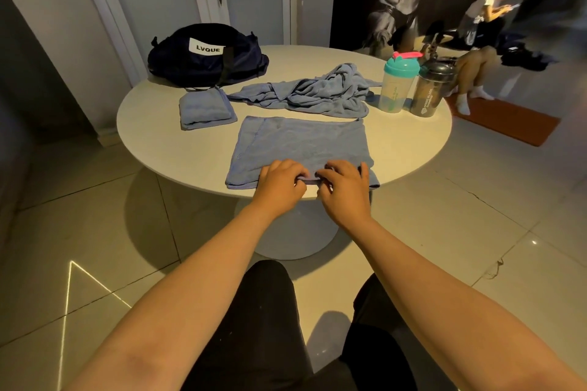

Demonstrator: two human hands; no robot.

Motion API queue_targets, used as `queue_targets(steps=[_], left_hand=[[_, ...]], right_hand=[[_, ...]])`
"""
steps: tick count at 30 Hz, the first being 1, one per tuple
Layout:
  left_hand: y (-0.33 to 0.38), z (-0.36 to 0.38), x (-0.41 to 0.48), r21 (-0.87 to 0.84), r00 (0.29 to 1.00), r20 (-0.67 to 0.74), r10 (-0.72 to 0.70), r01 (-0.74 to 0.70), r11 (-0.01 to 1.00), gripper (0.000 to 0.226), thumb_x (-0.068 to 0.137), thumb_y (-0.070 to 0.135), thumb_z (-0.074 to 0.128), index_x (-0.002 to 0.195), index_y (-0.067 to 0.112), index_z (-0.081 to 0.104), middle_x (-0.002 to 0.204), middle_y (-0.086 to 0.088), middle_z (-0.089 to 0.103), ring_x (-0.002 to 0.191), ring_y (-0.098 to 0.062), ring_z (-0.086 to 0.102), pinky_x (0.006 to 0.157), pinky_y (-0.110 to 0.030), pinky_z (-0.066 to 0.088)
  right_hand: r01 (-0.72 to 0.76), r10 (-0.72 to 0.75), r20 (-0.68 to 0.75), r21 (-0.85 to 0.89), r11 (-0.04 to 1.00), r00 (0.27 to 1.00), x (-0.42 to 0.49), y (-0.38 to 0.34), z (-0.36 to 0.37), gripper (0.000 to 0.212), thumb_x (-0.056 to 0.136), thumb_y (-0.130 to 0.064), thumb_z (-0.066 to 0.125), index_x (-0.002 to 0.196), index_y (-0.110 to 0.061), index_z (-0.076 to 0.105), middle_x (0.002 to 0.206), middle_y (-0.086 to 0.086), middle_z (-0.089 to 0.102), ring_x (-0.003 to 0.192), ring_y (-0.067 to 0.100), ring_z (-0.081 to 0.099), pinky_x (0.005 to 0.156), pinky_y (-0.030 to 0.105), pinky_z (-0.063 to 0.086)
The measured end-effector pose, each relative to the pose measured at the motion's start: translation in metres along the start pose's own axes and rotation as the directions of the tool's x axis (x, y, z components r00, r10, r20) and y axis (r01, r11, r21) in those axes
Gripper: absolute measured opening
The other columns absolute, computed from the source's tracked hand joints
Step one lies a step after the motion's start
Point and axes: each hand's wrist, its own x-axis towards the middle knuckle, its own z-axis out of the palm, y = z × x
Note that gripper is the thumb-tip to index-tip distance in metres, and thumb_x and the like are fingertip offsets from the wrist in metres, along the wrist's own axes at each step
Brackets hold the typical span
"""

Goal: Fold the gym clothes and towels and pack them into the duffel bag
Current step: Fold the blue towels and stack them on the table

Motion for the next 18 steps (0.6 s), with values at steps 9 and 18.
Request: queue_targets(steps=[9,18], left_hand=[[0.033,0.008,0.023,0.053,0.996,-0.076,0.039,-0.035,0.998,0.011,0.093,0.025,0.049,0.092,0.025,0.060,0.108,0.005,0.062,0.108,-0.021,0.051,0.100,-0.036,0.028],[0.059,0.026,0.066,0.267,0.880,0.405,-0.248,0.145,0.953,0.062,0.102,0.053,0.024,0.160,0.036,0.012,0.169,0.006,-0.002,0.155,-0.025,-0.008,0.121,-0.056,-0.005]], right_hand=[[-0.270,0.270,0.029,0.203,0.941,0.962,-0.006,0.027,-0.021,0.035,0.089,-0.001,0.065,0.121,-0.014,0.069,0.123,0.010,0.053,0.116,0.031,0.046,0.095,0.041,0.047],[-0.374,0.377,-0.010,-0.150,0.915,0.926,0.003,0.058,-0.039,0.040,0.091,-0.005,0.057,0.123,-0.026,0.067,0.125,0.004,0.052,0.112,0.027,0.046,0.085,0.037,0.027]])
